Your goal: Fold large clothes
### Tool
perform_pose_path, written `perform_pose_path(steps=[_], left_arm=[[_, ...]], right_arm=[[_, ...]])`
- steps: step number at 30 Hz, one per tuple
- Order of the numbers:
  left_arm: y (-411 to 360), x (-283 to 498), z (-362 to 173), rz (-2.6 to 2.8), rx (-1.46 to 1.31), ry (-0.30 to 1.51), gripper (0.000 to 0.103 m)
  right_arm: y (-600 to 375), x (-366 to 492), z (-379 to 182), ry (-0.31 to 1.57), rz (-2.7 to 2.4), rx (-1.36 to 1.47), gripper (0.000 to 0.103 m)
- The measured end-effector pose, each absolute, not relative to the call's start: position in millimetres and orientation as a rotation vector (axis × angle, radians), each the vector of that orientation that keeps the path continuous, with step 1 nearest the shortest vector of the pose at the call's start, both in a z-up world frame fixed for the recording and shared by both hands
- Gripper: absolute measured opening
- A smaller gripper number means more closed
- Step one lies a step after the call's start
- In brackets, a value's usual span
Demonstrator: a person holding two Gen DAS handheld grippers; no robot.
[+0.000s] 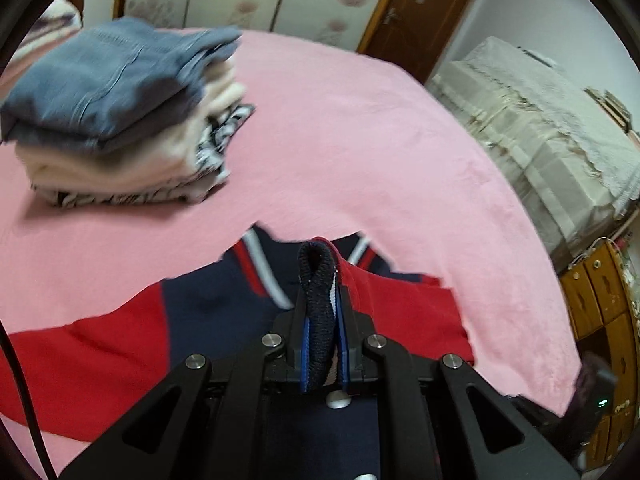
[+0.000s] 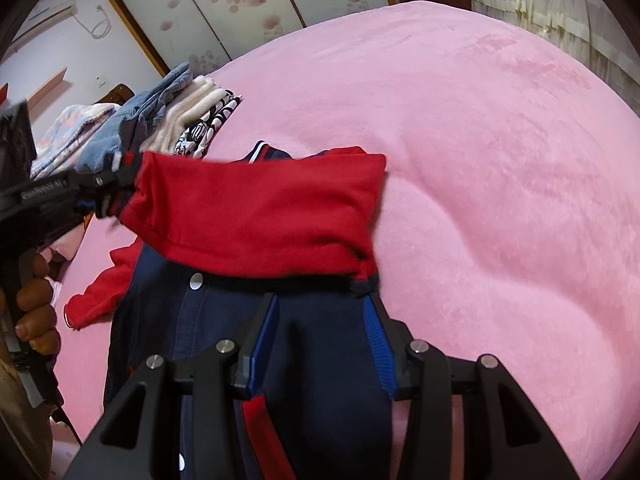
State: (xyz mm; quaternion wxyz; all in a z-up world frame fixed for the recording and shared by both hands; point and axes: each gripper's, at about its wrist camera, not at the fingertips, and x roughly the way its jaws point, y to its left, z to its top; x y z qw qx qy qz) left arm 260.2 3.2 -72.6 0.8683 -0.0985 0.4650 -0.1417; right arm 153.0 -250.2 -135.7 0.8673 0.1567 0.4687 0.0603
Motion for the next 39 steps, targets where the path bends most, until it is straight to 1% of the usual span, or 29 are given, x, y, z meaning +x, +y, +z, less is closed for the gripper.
perform_pose_path(steps=[5,6,7,9,11,12,13,15,18,19,20,21,23,24,25,26,27,31,35,36,37,38,39], left_arm=[[27.6,266.8,-123.2,-0.193,-0.183,1.068,0.01],[30.2,265.9,-134.5,-0.177,-0.181,1.091,0.014],[33.6,267.1,-142.9,-0.166,-0.183,1.108,0.023],[44.9,265.7,-151.6,-0.165,-0.228,1.111,0.027],[54.3,263.7,-151.3,-0.192,-0.305,1.126,0.039],[57.2,262.9,-150.8,-0.207,-0.334,1.135,0.052],[59.3,261.0,-150.0,-0.223,-0.362,1.136,0.062],[62.3,253.9,-147.4,-0.239,-0.395,1.126,0.065],[59.4,248.3,-151.6,-0.254,-0.378,1.13,0.065],[51.1,246.3,-151.1,-0.252,-0.373,1.128,0.064],[49.5,245.2,-152.6,-0.247,-0.365,1.124,0.059],[47.7,244.0,-154.5,-0.24,-0.358,1.124,0.042],[47.2,242.4,-157.6,-0.231,-0.357,1.13,0.037],[46.2,241.7,-156.6,-0.236,-0.361,1.133,0.022],[44.7,240.4,-154.9,-0.266,-0.391,1.144,0.016],[44.3,236.6,-151.2,-0.261,-0.403,1.141,0.016],[42.7,232.6,-145.9,-0.252,-0.395,1.133,0.016],[46.3,219.2,-135.5,-0.265,-0.434,1.124,0.015],[48.2,219.1,-158.9,-0.275,-0.395,1.214,0.016],[48.8,219.5,-160.9,-0.284,-0.396,1.216,0.018],[49.3,220.2,-160.7,-0.289,-0.395,1.214,0.022],[49.3,220.2,-156.7,-0.295,-0.386,1.209,0.027],[49.4,219.4,-149.1,-0.284,-0.358,1.196,0.038]], right_arm=[[-249.0,154.8,-137.5,1.001,0.121,0.313,0.044],[-250.0,155.2,-138.4,1.007,0.12,0.316,0.044],[-250.6,155.8,-138.8,1.011,0.122,0.319,0.044],[-252.3,154.7,-138.1,1.01,0.126,0.324,0.044],[-254.0,154.7,-136.7,1.006,0.128,0.32,0.044],[-254.7,155.1,-136.0,1.003,0.128,0.317,0.044],[-255.8,155.8,-135.1,0.999,0.125,0.311,0.044],[-256.4,158.5,-133.9,0.992,0.114,0.291,0.044],[-253.6,163.5,-133.8,0.981,0.108,0.245,0.044],[-252.2,164.8,-134.4,0.98,0.111,0.235,0.044],[-250.6,166.6,-135.2,0.984,0.114,0.224,0.044],[-248.5,168.8,-136.4,0.99,0.121,0.213,0.044],[-244.1,172.8,-137.6,0.994,0.121,0.186,0.044],[-241.2,174.9,-139.3,1.0,0.122,0.157,0.043],[-239.4,175.5,-140.7,1.006,0.121,0.138,0.04],[-238.1,177.2,-143.2,1.017,0.115,0.114,0.023],[-239.0,178.2,-145.4,1.03,0.116,0.109,0.012],[-256.6,172.9,-142.9,1.019,0.131,0.193,0.011],[-261.0,175.0,-150.1,1.061,0.152,0.237,0.012],[-263.0,175.6,-148.6,1.077,0.166,0.263,0.015],[-264.9,175.3,-145.3,1.076,0.167,0.28,0.015],[-268.3,174.6,-140.4,1.072,0.174,0.304,0.023],[-272.8,173.7,-134.4,1.06,0.187,0.337,0.034]])
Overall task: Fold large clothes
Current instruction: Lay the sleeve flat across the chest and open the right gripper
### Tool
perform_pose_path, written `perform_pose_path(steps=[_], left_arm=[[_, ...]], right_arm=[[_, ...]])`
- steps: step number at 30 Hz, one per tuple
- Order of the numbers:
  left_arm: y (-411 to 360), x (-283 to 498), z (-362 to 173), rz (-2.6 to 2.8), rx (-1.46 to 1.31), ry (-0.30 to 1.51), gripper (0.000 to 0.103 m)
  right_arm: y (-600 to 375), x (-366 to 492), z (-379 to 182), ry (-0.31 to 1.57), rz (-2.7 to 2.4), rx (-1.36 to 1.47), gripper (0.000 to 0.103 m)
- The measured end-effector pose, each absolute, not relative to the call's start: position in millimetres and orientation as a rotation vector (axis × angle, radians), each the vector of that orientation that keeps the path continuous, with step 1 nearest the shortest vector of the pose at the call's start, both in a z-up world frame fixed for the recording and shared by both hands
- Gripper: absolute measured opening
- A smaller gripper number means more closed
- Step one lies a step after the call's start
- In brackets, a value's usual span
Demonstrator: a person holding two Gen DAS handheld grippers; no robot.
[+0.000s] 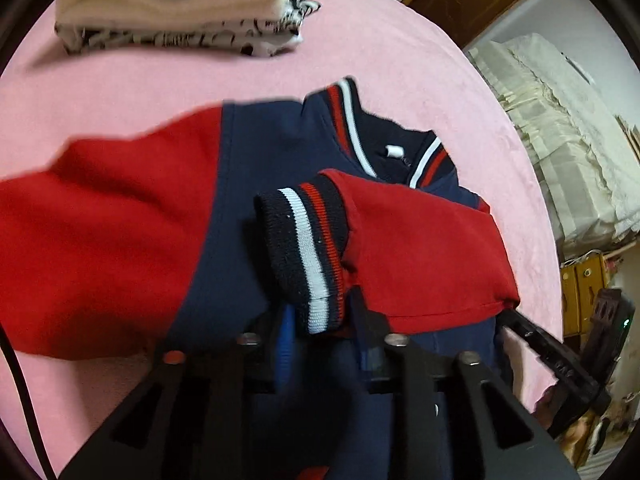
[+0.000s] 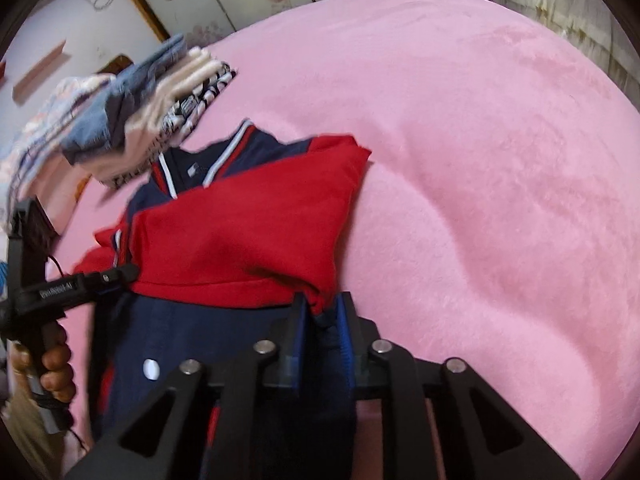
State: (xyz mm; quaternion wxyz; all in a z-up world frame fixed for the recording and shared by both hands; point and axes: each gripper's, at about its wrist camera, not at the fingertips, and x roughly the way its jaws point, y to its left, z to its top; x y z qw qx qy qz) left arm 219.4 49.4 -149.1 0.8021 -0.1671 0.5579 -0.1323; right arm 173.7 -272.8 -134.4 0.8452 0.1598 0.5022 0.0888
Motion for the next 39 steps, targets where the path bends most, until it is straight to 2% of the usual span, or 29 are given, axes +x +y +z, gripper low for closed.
perform_pose_path(steps=[1,2,3,9,11,13,15,17,19,28,32,35,39], left_arm=[[49.4,218.0,-140.1,-0.268,-0.322,1.171,0.047],[49.5,217.1,-134.8,-0.263,-0.304,1.152,0.05],[49.3,216.5,-125.5,-0.265,-0.284,1.118,0.052],[44.3,227.8,-110.6,-0.258,-0.301,1.058,0.052],[34.5,232.2,-113.3,-0.303,-0.328,1.059,0.047],[24.5,237.8,-117.4,-0.324,-0.312,1.069,0.032],[11.3,242.8,-125.7,-0.334,-0.28,1.082,0.028],[3.6,247.9,-137.8,-0.298,-0.225,1.104,0.025],[4.5,252.4,-152.0,-0.262,-0.198,1.134,0.013],[13.4,250.2,-154.0,-0.28,-0.239,1.122,0.012],[7.4,242.8,-144.9,-0.268,-0.211,1.118,0.015],[7.2,231.7,-132.1,-0.267,-0.191,1.108,0.022],[9.9,212.0,-113.5,-0.254,-0.182,1.087,0.04]], right_arm=[[-276.1,172.7,-130.2,1.046,0.191,0.358,0.039],[-279.8,172.9,-124.3,1.028,0.188,0.378,0.048],[-282.7,175.4,-119.2,1.015,0.183,0.387,0.051],[-274.2,217.8,-120.7,1.035,0.158,0.33,0.051],[-267.9,233.7,-131.3,1.074,0.167,0.324,0.051],[-259.8,245.8,-141.2,1.102,0.169,0.289,0.051],[-250.4,252.8,-150.8,1.109,0.125,0.177,0.049],[-247.3,256.1,-159.3,1.109,0.048,0.081,0.038],[-258.4,254.9,-164.1,1.099,0.021,0.107,0.036],[-264.2,240.5,-152.5,1.074,-0.012,0.139,0.036],[-260.5,228.6,-138.1,1.066,0.005,0.167,0.037],[-251.5,216.0,-128.2,1.064,0.014,0.172,0.038],[-234.2,195.8,-115.4,1.059,0.026,0.16,0.038]])
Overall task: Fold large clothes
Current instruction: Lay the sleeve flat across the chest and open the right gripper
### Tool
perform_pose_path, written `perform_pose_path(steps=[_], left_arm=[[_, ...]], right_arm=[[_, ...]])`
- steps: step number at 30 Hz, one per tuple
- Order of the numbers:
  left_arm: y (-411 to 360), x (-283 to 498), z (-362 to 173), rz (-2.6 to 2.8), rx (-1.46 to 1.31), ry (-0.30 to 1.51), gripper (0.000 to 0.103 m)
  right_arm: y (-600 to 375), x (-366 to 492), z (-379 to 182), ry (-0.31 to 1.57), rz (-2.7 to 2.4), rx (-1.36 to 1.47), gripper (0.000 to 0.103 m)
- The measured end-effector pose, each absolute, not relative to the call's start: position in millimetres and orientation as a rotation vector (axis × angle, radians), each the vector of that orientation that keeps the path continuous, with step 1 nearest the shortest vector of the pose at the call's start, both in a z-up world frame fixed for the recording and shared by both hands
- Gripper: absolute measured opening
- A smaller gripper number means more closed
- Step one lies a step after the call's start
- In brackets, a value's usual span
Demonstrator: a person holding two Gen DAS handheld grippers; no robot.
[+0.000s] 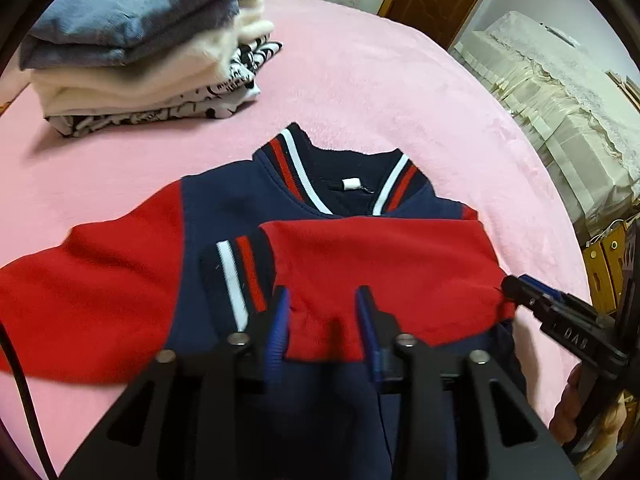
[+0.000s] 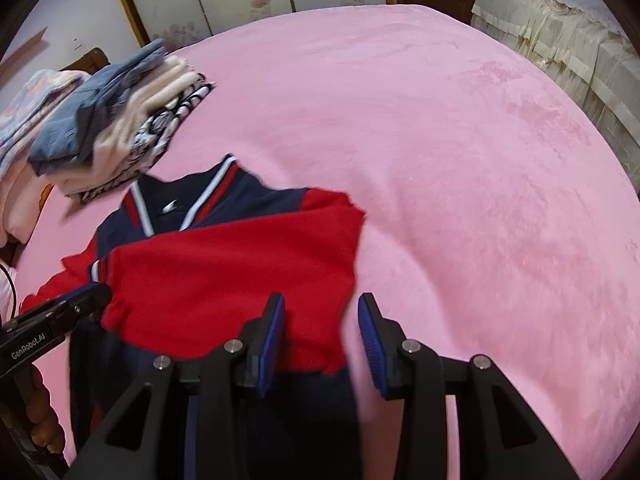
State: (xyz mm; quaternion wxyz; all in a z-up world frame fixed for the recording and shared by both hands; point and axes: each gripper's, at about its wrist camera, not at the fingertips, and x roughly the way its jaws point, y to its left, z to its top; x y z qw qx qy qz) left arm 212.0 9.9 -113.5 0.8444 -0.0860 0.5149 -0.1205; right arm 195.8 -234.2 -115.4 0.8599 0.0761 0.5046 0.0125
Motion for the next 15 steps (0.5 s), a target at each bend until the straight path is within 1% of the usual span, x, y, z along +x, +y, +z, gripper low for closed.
perform_pose_path(steps=[1,5,7,9,15], left_arm=[[10.5,206.5,-108.8,-0.25,-0.177,1.08,0.043],[18.1,185.7,-92.5,-0.238,-0.159,1.066,0.048],[23.4,175.8,-86.1,-0.234,-0.166,1.064,0.055],[31.5,165.6,-79.6,-0.23,-0.183,1.059,0.059],[58.8,131.3,-60.7,-0.171,-0.196,1.044,0.059]], right_arm=[[-231.2,191.1,-112.4,1.058,0.033,0.164,0.038],[-214.0,172.7,-100.8,1.056,0.053,0.163,0.038],[-202.5,164.4,-94.9,1.053,0.069,0.162,0.038],[-193.3,156.6,-89.7,1.048,0.086,0.164,0.038],[-163.7,130.6,-75.8,1.043,0.114,0.157,0.038]])
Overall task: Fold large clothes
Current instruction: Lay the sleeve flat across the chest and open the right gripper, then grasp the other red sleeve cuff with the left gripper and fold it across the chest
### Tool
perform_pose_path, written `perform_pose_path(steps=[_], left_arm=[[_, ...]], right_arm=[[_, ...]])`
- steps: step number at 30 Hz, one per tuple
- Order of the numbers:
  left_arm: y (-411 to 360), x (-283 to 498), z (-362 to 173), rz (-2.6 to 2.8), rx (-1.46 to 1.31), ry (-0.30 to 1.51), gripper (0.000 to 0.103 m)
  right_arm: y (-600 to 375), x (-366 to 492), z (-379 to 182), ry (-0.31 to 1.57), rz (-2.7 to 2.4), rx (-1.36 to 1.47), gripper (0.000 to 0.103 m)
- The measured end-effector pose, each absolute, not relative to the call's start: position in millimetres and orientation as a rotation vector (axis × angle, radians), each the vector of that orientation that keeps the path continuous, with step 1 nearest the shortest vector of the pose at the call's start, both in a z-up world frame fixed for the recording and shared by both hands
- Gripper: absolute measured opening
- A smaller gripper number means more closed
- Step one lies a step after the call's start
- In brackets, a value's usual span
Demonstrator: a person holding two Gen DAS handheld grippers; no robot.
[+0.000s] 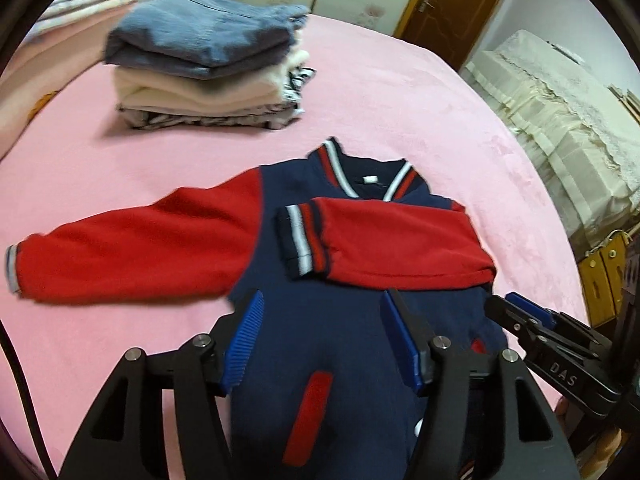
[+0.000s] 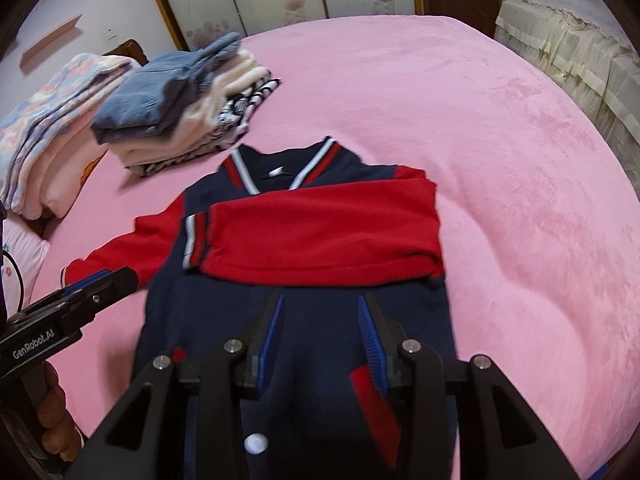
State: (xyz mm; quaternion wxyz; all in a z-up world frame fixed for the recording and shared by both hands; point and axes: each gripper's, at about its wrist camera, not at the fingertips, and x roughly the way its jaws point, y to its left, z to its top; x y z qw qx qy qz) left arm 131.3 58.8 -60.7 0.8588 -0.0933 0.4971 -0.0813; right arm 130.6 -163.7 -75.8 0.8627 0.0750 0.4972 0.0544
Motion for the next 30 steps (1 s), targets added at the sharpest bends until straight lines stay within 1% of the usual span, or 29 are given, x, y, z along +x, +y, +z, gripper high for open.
perform_pose_path(steps=[7,14,17,23,30], left_arm=[[91.8,99.6,-53.6,-0.138,-0.198,1.059,0.059],[138.8,81.2,-61.5,-0.099,-0.297,1.059,0.059],[163.9,77.5,-69.1,-0.085,-0.387,1.049,0.059],[235.1,70.6,-98.6,-0.021,-0.62,0.966,0.059],[312.2,73.1,-149.8,0.072,-0.905,0.873,0.059]], right_arm=[[-130.2,107.4,-74.0,1.074,0.152,0.14,0.038],[-92.5,96.9,-75.0,1.099,0.197,0.098,0.038],[-71.8,96.3,-72.5,1.091,0.22,0.049,0.038],[-35.2,101.1,-74.5,1.083,0.266,-0.023,0.038],[-9.4,112.4,-89.3,1.115,0.297,-0.052,0.038]])
